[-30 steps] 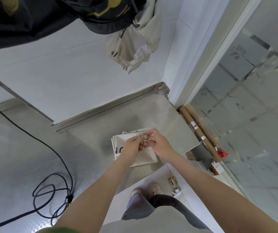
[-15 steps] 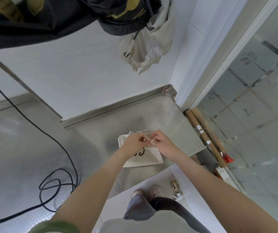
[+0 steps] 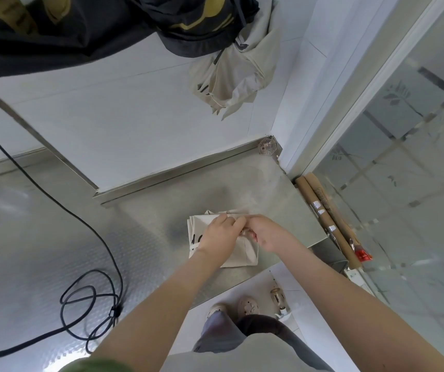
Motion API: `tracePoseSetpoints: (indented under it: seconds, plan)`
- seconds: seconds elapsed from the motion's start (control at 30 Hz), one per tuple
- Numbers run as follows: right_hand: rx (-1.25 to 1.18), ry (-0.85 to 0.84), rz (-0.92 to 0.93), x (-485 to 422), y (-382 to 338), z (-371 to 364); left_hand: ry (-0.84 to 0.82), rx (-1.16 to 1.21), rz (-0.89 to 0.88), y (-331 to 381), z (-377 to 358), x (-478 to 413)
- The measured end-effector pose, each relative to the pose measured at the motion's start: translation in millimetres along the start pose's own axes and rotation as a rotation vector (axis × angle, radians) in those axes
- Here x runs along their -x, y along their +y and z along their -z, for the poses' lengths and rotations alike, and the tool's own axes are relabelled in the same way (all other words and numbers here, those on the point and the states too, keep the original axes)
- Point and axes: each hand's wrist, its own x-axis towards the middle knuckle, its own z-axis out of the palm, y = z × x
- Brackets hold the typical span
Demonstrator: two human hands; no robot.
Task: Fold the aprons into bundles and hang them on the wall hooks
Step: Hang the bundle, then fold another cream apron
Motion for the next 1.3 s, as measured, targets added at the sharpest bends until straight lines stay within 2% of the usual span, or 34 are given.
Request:
tracePoseSetpoints:
  seconds: [0.2, 0.43, 0.57, 0.63, 0.67, 0.73, 0.87, 1.03, 1.1, 1.17, 1.23, 1.3]
  plan:
    - [-0.089, -0.052, -0.063, -5.3, -0.7, 3.5, 0.004, -0.093, -0.020, -2.5, 1.3, 5.3]
    - [-0.162, 0.123, -0.041, -11.8, -0.4, -6.9, -0.052, -0.025, 0.153, -4.8, 1.2, 7.4]
    - [-0.139, 0.288, -0.035, -25.3, 6.0, -4.1, 0.020, -0.035, 0.303, -3.0, 3.7, 11.1]
    - [-0.117, 0.359, -0.057, -31.8, 11.7, 6.8, -0.017, 0.023, 0.459, -6.7, 6.6, 19.4]
    - [-0.064, 0.404, -0.042, -34.4, 14.9, 15.4, -0.059, 0.079, 0.559, -14.4, 6.9, 25.1]
    - [0.111, 0.452, 0.022, -36.3, 19.8, 32.9, -0.101, 0.144, 0.644, -39.2, 2.3, 38.8]
    - [0.395, 0.244, 0.134, -39.4, 13.4, 33.5, -0.226, 0.289, 0.675, -70.9, -2.4, 55.6]
    - [1.287, -0.032, 0.258, -33.7, 4.4, -4.3, -0.226, 0.362, 0.669, -53.1, -1.1, 55.2]
    - [1.493, -0.052, 0.340, -34.2, 11.3, -11.9, -0.227, 0.356, 0.666, -52.9, -0.1, 53.2]
    - [1.426, -0.075, 0.386, -34.3, 14.4, -13.4, -0.230, 0.380, 0.662, -53.3, 2.4, 50.6]
    - [1.206, -0.166, 0.322, -31.3, 7.7, -12.8, -0.210, 0.455, 0.611, -51.4, 7.2, 47.3]
    - [1.110, -0.203, 0.314, -23.4, -4.4, -9.2, -0.201, 0.524, 0.516, -45.3, 18.9, 39.2]
